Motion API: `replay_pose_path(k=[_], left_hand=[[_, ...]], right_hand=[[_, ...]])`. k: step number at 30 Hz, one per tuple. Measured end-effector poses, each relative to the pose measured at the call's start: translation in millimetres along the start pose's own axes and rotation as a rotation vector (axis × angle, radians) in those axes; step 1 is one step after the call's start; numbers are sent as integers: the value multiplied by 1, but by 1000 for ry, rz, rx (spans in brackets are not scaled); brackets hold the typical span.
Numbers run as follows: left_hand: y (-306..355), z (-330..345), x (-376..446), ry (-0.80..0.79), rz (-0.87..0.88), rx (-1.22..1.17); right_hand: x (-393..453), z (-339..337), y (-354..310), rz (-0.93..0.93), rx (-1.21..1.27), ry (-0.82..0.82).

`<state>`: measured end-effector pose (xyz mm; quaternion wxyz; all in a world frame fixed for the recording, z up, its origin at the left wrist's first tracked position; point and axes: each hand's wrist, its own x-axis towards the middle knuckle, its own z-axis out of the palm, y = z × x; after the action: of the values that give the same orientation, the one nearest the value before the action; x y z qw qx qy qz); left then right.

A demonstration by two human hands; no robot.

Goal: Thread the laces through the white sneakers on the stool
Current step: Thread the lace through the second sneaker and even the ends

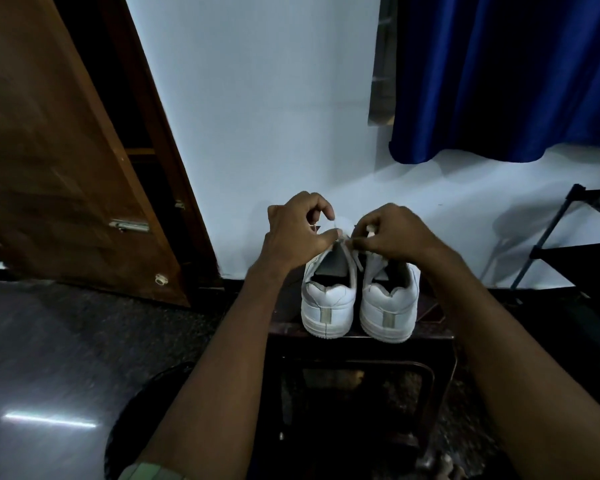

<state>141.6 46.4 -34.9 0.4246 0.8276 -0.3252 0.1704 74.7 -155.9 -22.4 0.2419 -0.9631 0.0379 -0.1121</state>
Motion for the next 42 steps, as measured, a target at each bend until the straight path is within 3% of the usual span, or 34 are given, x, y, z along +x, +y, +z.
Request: replay_pose_path(k=[3, 5, 7, 10, 12, 14, 16, 19, 21, 24, 27, 33, 36, 39, 42], left_hand=[[2, -3, 1, -150, -63, -131], [3, -1, -2, -201, -63, -105], [3, 3, -7, -231, -69, -55], [3, 9, -13, -227, -157, 49], [1, 11, -14, -189, -211, 39], [1, 13, -13, -169, -246, 13], [1, 15, -14, -164, -275, 23], [0, 19, -15, -120, -327, 40], [-1, 21, -16, -74, -363, 39], [-1, 21, -16, -19, -373, 103], [-2, 18, -16, 36, -412, 148], [0, 18, -16, -18, -425, 172], [-3, 16, -12, -91, -434, 156], [-5, 11, -6, -150, -497, 40], [-7, 8, 1, -162, -565, -122]], right_hand=[[-1, 3, -2, 39, -57, -69], [-3, 2, -4, 32, 74, -38], [-6, 1, -10, 63, 434, 9], [-8, -11, -20, 178, 1189, 86], [-8, -18, -22, 266, 1490, 114], [-8, -18, -19, 325, 1311, 198], [-7, -13, -13, 242, 819, 261], [-4, -5, -11, 49, 146, 127], [-4, 1, -17, 19, -41, 35], [-6, 2, -24, 23, -129, -5], [-7, -11, -23, -12, -65, -76], [-8, -12, -23, 45, -87, -261], [-4, -4, -27, 82, -142, -186], [-3, 4, -36, 108, -197, 7], [-6, 18, -41, 96, -315, -10]])
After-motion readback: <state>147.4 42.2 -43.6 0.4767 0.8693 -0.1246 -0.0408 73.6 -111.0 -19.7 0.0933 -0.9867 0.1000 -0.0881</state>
